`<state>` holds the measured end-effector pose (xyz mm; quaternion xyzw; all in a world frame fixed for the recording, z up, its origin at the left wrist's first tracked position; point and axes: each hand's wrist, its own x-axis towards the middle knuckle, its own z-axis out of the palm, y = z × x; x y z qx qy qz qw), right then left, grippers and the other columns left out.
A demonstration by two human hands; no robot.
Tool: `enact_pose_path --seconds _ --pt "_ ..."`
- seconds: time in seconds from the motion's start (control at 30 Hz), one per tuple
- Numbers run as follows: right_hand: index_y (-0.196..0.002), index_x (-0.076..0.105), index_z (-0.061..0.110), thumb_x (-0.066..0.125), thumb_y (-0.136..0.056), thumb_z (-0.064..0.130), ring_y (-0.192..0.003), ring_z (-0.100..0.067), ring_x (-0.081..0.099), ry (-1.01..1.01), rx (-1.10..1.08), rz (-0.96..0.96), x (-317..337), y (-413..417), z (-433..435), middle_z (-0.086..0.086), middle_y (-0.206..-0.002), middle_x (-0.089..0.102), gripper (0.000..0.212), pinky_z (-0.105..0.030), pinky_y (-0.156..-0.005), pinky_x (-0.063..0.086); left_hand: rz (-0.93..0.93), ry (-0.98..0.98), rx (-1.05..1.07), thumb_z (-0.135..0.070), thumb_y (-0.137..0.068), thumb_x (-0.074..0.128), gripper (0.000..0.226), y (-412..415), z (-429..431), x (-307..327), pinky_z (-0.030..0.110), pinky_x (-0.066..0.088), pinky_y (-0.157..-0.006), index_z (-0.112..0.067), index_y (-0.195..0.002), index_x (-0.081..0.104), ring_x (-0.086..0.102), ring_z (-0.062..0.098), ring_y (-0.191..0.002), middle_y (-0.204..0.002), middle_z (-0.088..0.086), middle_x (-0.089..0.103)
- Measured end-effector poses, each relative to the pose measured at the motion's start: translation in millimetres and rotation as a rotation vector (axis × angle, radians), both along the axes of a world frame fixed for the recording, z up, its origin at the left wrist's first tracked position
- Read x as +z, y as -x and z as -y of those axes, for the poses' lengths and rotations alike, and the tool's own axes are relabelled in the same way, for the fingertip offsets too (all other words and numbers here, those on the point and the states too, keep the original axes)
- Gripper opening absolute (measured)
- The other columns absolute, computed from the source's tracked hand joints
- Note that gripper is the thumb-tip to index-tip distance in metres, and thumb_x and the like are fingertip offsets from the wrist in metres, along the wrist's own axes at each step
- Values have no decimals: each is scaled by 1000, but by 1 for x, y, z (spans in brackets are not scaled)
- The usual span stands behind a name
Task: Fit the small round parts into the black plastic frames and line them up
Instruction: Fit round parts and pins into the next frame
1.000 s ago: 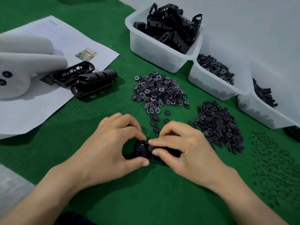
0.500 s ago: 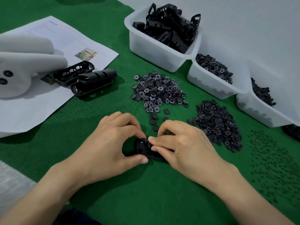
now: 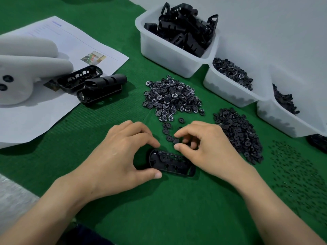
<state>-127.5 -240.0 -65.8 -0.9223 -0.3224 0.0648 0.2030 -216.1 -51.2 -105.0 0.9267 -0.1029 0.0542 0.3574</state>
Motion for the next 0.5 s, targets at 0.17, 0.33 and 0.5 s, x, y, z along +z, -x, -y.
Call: enact_pose_path --seconds 0.17,0.33,0.5 --pt "-85 70 19 73 -75 18 -59 -4 50 -66 17 43 0 3 1 6 -75 60 10 -24 -61 44 6 6 -6 -67 -67 53 49 0 0 1 35 39 -90 -30 -97 63 49 11 -94 -100 -13 52" --pt "-91 74 22 74 -74 17 -74 -8 59 -109 193 -29 4 17 13 5 -83 63 17 -28 -69 50 8 8 -2 -66 -66 53 47 -1 0 0 36 39 -89 -30 -95 63 49 11 -93 -99 -13 52" --pt "-91 76 19 71 -77 19 -68 -19 59 -88 271 134 1 19 14 -1 -79 63 15 -36 -58 50 6 9 -3 -66 -67 53 47 -1 0 0 37 39 -90 -30 -94 64 49 11 -94 -99 -13 52"
